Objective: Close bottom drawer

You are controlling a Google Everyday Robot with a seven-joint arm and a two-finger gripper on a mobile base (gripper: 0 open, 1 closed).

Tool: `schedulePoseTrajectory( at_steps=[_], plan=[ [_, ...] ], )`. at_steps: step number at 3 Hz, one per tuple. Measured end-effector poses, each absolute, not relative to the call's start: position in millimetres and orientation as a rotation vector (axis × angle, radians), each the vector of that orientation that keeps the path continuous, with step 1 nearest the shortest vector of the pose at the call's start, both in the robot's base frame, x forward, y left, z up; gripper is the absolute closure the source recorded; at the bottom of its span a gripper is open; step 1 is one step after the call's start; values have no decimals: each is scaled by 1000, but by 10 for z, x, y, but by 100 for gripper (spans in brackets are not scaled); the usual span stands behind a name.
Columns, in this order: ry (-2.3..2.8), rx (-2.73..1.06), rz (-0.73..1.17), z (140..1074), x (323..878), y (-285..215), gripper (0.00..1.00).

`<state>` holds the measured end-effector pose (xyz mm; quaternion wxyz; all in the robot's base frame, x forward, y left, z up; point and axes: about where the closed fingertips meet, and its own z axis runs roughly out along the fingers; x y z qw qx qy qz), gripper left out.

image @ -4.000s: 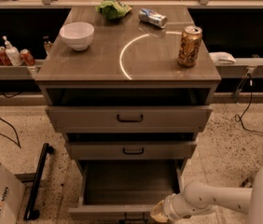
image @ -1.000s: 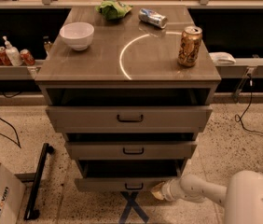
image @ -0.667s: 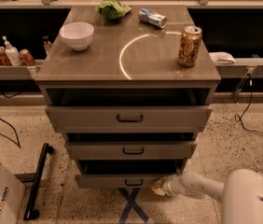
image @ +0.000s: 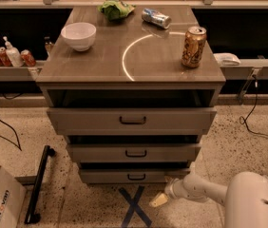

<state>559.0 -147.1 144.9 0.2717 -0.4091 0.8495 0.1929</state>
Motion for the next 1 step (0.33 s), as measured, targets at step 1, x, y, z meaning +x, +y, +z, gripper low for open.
schedulePoseTrajectory(
  at_steps=[1],
  plan=[
    [2287,-1101,519,1449,5590,-1470,0]
  ],
)
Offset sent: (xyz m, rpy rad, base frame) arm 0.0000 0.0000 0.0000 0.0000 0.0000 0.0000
